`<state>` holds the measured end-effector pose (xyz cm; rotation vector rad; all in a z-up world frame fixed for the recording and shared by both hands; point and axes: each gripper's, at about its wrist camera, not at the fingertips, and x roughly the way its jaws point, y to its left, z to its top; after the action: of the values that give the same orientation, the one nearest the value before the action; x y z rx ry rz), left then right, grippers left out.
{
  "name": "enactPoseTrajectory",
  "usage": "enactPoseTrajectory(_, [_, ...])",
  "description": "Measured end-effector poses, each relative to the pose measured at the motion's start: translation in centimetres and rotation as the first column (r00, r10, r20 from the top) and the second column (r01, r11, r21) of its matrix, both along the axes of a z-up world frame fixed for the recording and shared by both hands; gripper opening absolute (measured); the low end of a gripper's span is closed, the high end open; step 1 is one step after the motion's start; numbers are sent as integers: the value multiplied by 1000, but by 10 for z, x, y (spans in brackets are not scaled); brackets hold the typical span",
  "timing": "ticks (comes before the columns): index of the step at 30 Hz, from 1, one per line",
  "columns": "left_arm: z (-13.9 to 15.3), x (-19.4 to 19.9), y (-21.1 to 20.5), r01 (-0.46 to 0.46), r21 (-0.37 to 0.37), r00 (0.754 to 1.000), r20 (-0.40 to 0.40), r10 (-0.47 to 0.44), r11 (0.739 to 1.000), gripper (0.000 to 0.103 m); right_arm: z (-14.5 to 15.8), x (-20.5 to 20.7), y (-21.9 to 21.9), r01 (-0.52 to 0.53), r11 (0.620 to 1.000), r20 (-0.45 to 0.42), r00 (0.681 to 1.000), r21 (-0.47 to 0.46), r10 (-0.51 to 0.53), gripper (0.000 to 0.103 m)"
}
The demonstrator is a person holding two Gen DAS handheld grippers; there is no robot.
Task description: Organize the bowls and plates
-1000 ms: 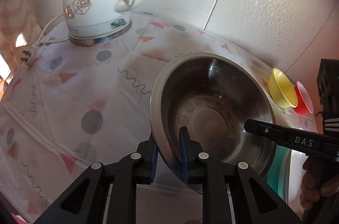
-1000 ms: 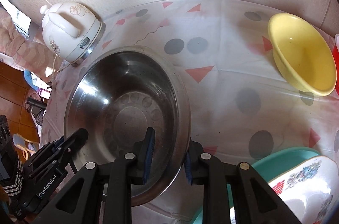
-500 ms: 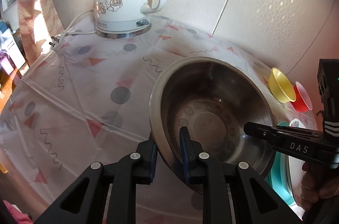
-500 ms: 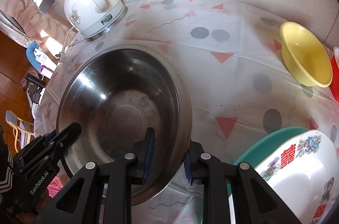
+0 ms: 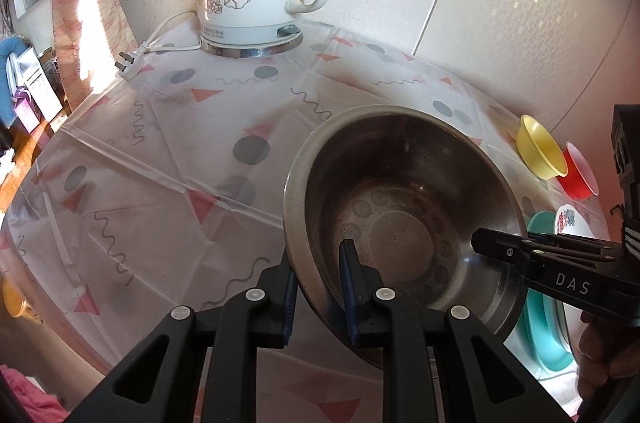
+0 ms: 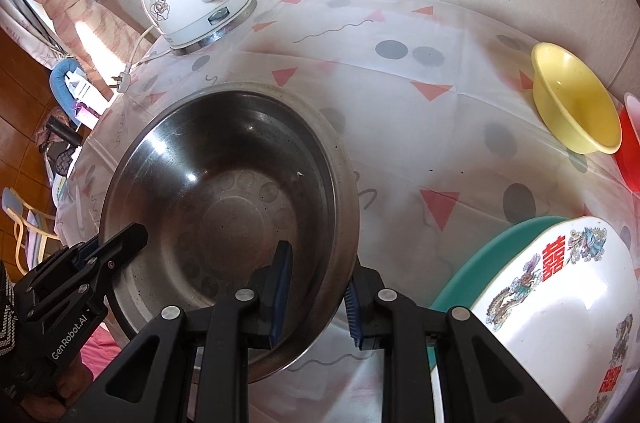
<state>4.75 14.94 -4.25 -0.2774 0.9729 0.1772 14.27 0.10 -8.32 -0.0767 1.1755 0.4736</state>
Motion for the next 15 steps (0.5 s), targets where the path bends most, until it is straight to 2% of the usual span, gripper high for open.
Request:
enactPoseTrajectory(2, [-1, 1, 0, -3, 6, 1000, -4, 3, 1000, 20, 2, -1, 0, 1, 1000, 13, 1000, -10, -1, 26])
enactPoseTrajectory(6, [0, 1, -1, -11, 46, 1000, 0, 11, 999, 23, 4, -1, -3, 12, 1000, 24, 1000, 2, -12, 37])
enactPoseTrajectory(8, [1, 0, 0, -26, 61, 1000, 2, 25, 998, 28, 6, 0, -6, 24, 1000, 26, 999, 12, -24, 40])
enactPoseTrajectory(15, [11, -9, 12, -76, 72, 997, 38, 73, 995, 40, 15, -1, -19, 56, 996, 38, 998, 72, -59, 41])
